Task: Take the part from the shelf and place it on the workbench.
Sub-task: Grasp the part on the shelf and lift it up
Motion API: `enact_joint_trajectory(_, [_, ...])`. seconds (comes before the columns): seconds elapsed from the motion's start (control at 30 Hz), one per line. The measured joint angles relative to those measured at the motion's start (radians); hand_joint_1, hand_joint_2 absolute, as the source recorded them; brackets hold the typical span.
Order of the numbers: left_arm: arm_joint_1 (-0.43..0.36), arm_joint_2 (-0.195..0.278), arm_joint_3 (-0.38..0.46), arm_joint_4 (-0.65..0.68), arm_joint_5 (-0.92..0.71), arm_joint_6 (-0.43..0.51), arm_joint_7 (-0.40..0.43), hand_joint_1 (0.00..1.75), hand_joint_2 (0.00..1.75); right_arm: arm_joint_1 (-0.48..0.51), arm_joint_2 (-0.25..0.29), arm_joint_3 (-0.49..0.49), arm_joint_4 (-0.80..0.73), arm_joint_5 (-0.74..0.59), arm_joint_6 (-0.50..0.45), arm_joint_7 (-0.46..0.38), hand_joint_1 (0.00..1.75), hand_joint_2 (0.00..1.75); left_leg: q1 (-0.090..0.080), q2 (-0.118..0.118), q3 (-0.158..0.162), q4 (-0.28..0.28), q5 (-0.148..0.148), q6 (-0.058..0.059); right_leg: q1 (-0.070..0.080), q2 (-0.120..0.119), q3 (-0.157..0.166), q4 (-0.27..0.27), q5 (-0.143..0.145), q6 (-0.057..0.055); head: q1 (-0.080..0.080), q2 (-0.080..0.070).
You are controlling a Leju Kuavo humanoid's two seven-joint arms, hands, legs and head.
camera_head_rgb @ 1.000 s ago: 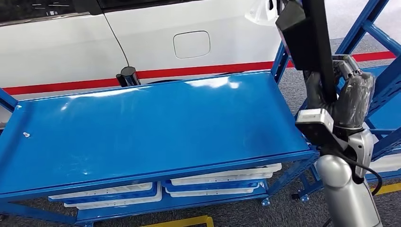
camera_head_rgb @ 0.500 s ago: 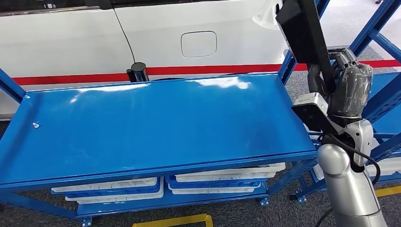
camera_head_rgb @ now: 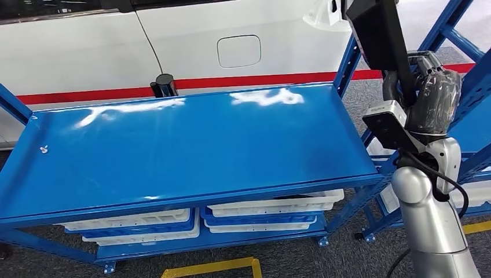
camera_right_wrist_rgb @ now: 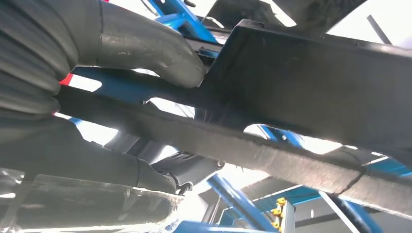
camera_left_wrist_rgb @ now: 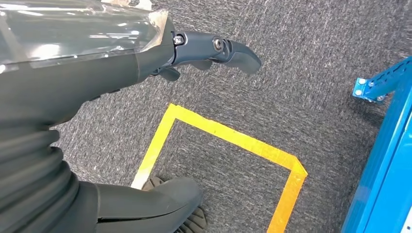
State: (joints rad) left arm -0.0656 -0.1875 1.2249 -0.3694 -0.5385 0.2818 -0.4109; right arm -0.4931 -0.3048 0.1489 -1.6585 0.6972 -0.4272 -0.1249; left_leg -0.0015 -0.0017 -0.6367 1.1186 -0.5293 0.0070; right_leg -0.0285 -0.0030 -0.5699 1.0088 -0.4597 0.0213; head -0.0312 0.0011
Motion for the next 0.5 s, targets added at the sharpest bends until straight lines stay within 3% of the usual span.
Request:
enact_joint_trajectory(0.07, [-0.001, 0.002, 0.0, 0.004, 0.002, -0.004, -0.006, 0.0, 1.75, -0.005, 0.0, -0.001, 0.007, -0.004, -0.002, -0.004, 1.75, 1.75, 0.006, -0.001, -0.049, 0.126, -0.07, -0.011, 0.0, -0.001, -0.012, 0.0, 0.008, -0.008, -0.001, 0.0])
enact_joint_trajectory(0.1, [-0.001, 0.003, 0.0, 0.006, 0.003, -0.007, -0.012, 0.0, 1.75, -0.006, 0.0, -0.001, 0.012, -0.007, -0.002, -0.006, 1.75, 1.75, 0.009, -0.001, -0.061, 0.165, -0.085, -0.014, 0.0, -0.001, -0.019, 0.001, 0.012, -0.008, -0.001, 0.0])
enact_joint_trajectory(0.13, [-0.001, 0.004, 0.0, 0.007, 0.005, -0.012, -0.02, 0.0, 1.75, -0.007, 0.0, -0.001, 0.016, -0.008, -0.004, -0.007, 1.75, 1.75, 0.011, -0.001, -0.056, 0.169, -0.08, -0.016, 0.0, -0.001, -0.024, 0.001, 0.017, -0.006, -0.001, 0.0])
enact_joint_trajectory(0.17, [-0.002, 0.004, 0.0, 0.007, 0.007, -0.016, -0.03, 0.0, 1.75, -0.008, 0.0, -0.001, 0.021, -0.01, -0.006, -0.007, 1.75, 1.75, 0.014, -0.001, -0.031, 0.134, -0.059, -0.016, -0.001, -0.001, -0.028, 0.001, 0.021, -0.003, -0.001, 0.0])
enact_joint_trajectory(0.23, [-0.004, -0.002, 0.0, 0.001, 0.009, -0.023, -0.043, 0.0, 1.75, -0.013, 0.0, -0.001, 0.028, -0.012, -0.012, -0.007, 1.75, 1.75, 0.017, -0.001, 0.053, -0.003, -0.004, -0.014, -0.002, -0.001, -0.032, 0.002, 0.028, 0.005, -0.002, 0.0])
enact_joint_trajectory(0.3, [-0.006, -0.011, -0.001, -0.013, 0.011, -0.028, -0.038, 0.0, 1.75, -0.022, 0.002, -0.001, 0.032, -0.012, -0.018, -0.007, 1.75, 1.75, 0.014, -0.003, 0.101, -0.093, 0.022, -0.008, 0.003, -0.001, -0.037, 0.003, 0.036, 0.017, 0.0, 0.0])
enact_joint_trajectory(0.4, [-0.006, -0.024, -0.002, -0.03, 0.019, -0.03, -0.026, 0.0, 1.75, -0.03, 0.008, -0.002, 0.036, -0.012, -0.022, -0.008, 1.75, 1.75, 0.007, -0.002, 0.096, -0.106, 0.036, 0.014, 0.003, -0.001, -0.044, -0.001, 0.048, 0.04, 0.001, 0.0])
enact_joint_trajectory(0.43, [-0.007, -0.026, -0.002, -0.034, 0.022, -0.03, -0.024, 0.0, 1.75, -0.03, 0.01, -0.002, 0.038, -0.012, -0.023, -0.008, 1.75, 1.75, 0.006, -0.001, 0.092, -0.109, 0.045, 0.023, 0.002, -0.001, -0.051, 0.007, 0.04, 0.043, 0.002, 0.0])
enact_joint_trajectory(0.5, [-0.008, -0.029, -0.003, -0.041, 0.026, -0.03, -0.023, 0.0, 1.75, -0.03, 0.013, -0.002, 0.041, -0.013, -0.026, -0.009, 1.75, 1.75, 0.007, 0.002, 0.077, -0.114, 0.063, 0.041, 0.002, -0.002, -0.086, 0.085, -0.016, 0.036, 0.005, 0.0])
